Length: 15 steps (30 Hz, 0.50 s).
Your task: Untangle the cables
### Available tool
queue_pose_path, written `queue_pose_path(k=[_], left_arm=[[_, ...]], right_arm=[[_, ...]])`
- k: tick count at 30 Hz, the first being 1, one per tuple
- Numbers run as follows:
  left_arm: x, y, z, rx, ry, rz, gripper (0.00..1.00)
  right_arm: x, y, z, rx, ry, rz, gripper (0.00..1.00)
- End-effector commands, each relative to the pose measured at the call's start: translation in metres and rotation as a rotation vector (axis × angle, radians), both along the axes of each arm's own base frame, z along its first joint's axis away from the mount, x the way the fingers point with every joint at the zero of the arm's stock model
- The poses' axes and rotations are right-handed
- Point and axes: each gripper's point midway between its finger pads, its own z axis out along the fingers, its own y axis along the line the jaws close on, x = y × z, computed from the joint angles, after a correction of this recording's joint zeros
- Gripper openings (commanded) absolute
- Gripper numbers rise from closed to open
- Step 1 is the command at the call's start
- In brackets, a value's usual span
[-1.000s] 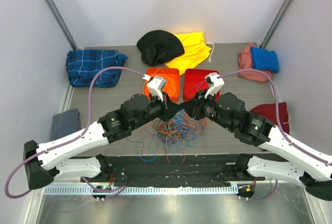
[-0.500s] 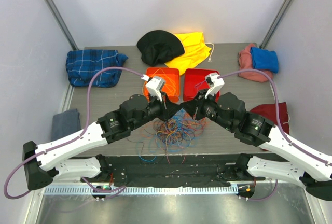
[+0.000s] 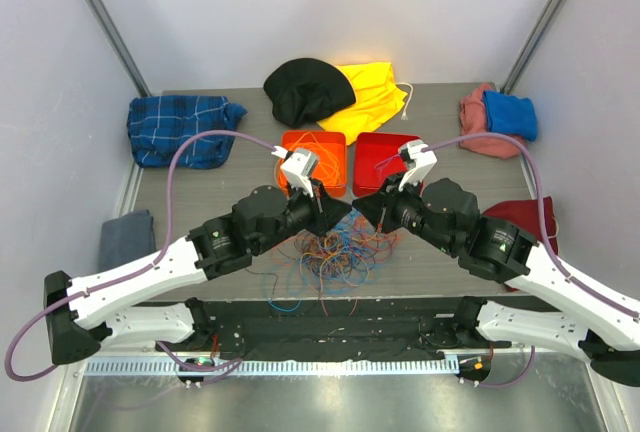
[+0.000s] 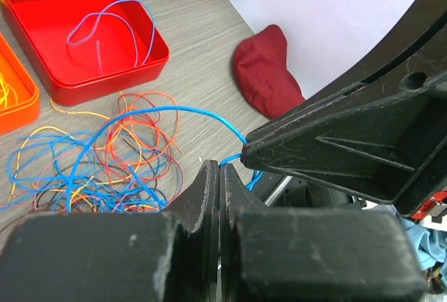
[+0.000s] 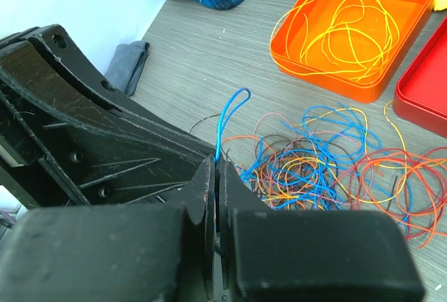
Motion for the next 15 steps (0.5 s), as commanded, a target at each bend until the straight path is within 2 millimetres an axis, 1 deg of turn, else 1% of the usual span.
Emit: queue_pose_path(k=[1,6,10,15], left_arm=[[0.026,0.039,-0.029,0.162,0.008,0.198,0.00],[0.034,0.052,-0.039,0.232,0.014,0.270,0.00],[0.036,0.056,-0.047,0.261,0.025,0.291,0.00],[0.036,0.057,-0.052,0.268,0.033,0.298,0.00]], right_arm=[[0.000,-0.023,0.053,0.090,-0.101,-0.061,0.01],[0.000,-0.029,0.058,0.089,-0.110,-0.072,0.02],[-0.001,-0.034,0.064,0.096,-0.124,-0.080,0.06],[-0.001,-0.037,0.067,0.099,-0.131,-0.087,0.07]])
